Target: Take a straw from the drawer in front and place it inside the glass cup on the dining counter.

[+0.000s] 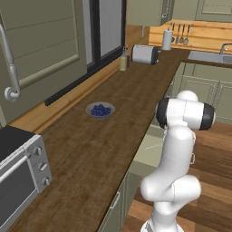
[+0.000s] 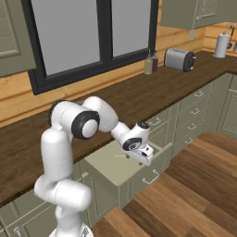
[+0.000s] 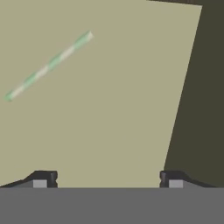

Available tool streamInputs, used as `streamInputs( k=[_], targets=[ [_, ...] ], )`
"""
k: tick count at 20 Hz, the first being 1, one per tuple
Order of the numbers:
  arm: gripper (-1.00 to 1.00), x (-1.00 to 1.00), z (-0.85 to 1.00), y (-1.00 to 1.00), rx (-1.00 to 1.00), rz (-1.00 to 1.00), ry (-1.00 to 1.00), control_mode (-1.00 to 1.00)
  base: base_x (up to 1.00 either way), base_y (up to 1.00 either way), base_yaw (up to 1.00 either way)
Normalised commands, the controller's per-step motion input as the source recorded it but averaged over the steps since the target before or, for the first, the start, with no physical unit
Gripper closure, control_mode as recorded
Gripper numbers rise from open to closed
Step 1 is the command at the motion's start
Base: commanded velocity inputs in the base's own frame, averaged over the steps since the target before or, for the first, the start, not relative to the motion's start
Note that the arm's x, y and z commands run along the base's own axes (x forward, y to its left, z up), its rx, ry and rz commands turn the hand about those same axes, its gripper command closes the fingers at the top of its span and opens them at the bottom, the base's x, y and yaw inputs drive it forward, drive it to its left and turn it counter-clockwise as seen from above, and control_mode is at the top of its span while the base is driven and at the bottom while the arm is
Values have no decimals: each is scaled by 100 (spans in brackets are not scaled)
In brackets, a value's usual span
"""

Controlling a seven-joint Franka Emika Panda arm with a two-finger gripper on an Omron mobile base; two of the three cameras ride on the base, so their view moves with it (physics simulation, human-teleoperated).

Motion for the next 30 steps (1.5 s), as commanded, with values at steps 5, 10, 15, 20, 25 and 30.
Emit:
streamInputs(
  k=[5, 10, 15, 20, 25, 30],
  targets=[
    [-100, -83, -28, -76, 0, 3, 0, -100, 0, 0, 0],
    [-100, -80, -31, -80, 0, 3, 0, -100, 0, 0, 0],
    [-100, -73, -21, -72, 0, 2, 0, -100, 0, 0, 0],
    [-100, -50, -1, -40, 0, 0, 0, -100, 0, 0, 0],
    [-100, -29, 4, -12, 0, -1, 0, -100, 0, 0, 0],
    [-100, 1, 30, 20, 0, -1, 0, -100, 0, 0, 0]
  ],
)
